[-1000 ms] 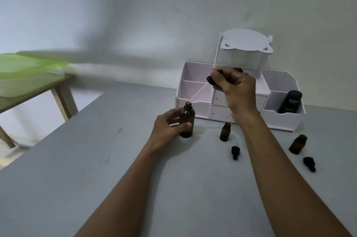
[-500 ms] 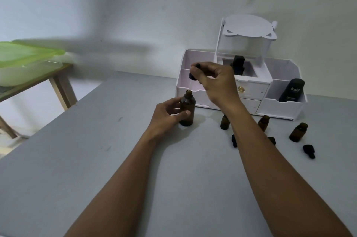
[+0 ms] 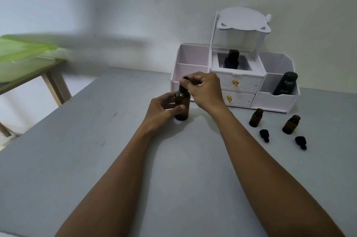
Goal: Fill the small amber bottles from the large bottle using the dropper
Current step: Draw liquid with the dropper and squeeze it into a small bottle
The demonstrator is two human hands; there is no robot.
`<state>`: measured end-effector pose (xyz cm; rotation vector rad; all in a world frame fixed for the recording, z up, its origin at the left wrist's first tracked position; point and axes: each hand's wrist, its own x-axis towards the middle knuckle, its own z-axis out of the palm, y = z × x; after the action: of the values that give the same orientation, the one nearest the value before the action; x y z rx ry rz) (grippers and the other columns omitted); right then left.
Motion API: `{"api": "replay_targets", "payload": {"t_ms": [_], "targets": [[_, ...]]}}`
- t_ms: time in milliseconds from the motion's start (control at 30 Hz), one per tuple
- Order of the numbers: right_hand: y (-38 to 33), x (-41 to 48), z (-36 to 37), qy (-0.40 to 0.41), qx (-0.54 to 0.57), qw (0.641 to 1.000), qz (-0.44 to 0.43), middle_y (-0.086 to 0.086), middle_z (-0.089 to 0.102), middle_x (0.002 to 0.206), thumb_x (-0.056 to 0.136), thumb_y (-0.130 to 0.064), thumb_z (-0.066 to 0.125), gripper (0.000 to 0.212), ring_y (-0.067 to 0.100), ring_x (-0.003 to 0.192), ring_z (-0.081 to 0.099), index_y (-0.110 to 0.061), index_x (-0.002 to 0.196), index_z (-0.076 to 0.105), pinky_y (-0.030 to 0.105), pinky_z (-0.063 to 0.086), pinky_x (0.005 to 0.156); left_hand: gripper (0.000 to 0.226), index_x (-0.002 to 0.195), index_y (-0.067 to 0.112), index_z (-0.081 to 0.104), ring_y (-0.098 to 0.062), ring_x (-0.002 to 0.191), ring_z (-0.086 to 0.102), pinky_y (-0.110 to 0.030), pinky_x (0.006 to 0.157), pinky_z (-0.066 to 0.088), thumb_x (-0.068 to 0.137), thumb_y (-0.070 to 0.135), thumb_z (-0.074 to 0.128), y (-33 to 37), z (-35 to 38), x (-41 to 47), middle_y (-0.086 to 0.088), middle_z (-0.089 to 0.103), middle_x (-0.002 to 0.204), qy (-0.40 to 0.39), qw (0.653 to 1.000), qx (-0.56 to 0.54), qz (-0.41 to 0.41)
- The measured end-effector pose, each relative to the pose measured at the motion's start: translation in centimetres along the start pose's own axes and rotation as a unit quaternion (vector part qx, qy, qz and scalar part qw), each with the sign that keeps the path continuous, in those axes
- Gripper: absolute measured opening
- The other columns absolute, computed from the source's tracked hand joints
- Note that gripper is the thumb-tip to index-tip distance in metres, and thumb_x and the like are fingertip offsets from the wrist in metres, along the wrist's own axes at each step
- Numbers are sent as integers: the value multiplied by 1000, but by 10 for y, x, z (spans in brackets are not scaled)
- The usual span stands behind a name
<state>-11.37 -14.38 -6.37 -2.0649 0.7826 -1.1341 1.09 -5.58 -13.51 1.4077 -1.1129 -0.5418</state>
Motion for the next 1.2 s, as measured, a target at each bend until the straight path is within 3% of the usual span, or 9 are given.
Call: {"api": "replay_targets", "payload": {"t_ms": [233,467,567,700,767,833,967,1100,1200], "targets": [[1,2,3,20,-15,1000,-14,5,76,94,88,-19,74,16,2,70,62,-7,98,79,-1,46,62,46,130,18,66,-5,102,71,-14,79,54,85,14,78,-1,-1,0,2,74,116,2,1000,1,1],[-2,-1,2,16,2,1000,-12,5,77,100,90,-20,73,19,8,80,68,-8,103,77,3,50,70,50,133,18,64,-1,101,70,-13,80,53,85,16,78,-2,-2,1,4,73,117,-4,1000,10,-6],[-7,1,-5,19,23,999,-19,2,77,94,90,-21,72,16,10,83,72,-10,100,78,17,57,78,49,132,17,64,-2,101,71,-20,86,54,85,11,77,-2,-1,0,2,73,116,-3,1000,4,-7],[-23,12,-15,29,40,998,-37,0,77,86,89,-23,74,15,10,82,73,-10,95,78,23,60,79,63,136,19,61,-11,108,70,-37,97,56,76,20,82,-1,0,-2,-2,73,118,10,1000,-8,3],[-32,17,-22,42,50,996,-58,0,77,84,88,-23,74,15,10,80,73,-8,92,78,25,60,79,69,138,25,57,-13,112,68,-34,92,57,74,31,81,4,3,-5,-1,71,120,63,997,14,38],[-41,22,-30,60,89,992,-69,2,77,82,88,-19,75,15,13,78,74,-6,91,78,27,61,79,59,132,27,59,-10,106,68,-30,84,57,77,35,79,14,9,-11,2,71,114,153,983,54,87],[-57,28,-55,126,181,971,-90,5,75,76,87,-11,74,11,11,71,73,-1,91,76,25,58,69,27,108,15,67,-10,83,67,-34,74,56,83,19,76,39,26,-24,2,69,88,266,937,84,209],[-56,25,-91,171,205,960,-88,-1,73,68,87,-7,73,4,6,65,70,-4,87,76,22,56,67,10,95,10,71,-10,66,66,-23,66,53,85,12,72,55,51,-37,-1,70,78,190,949,57,245],[-40,17,-117,178,184,963,-79,-5,74,69,86,-9,75,3,7,67,70,-7,86,78,28,59,71,12,97,14,73,-6,68,68,-18,65,52,84,13,75,54,73,-40,4,72,76,101,979,43,174]]}}
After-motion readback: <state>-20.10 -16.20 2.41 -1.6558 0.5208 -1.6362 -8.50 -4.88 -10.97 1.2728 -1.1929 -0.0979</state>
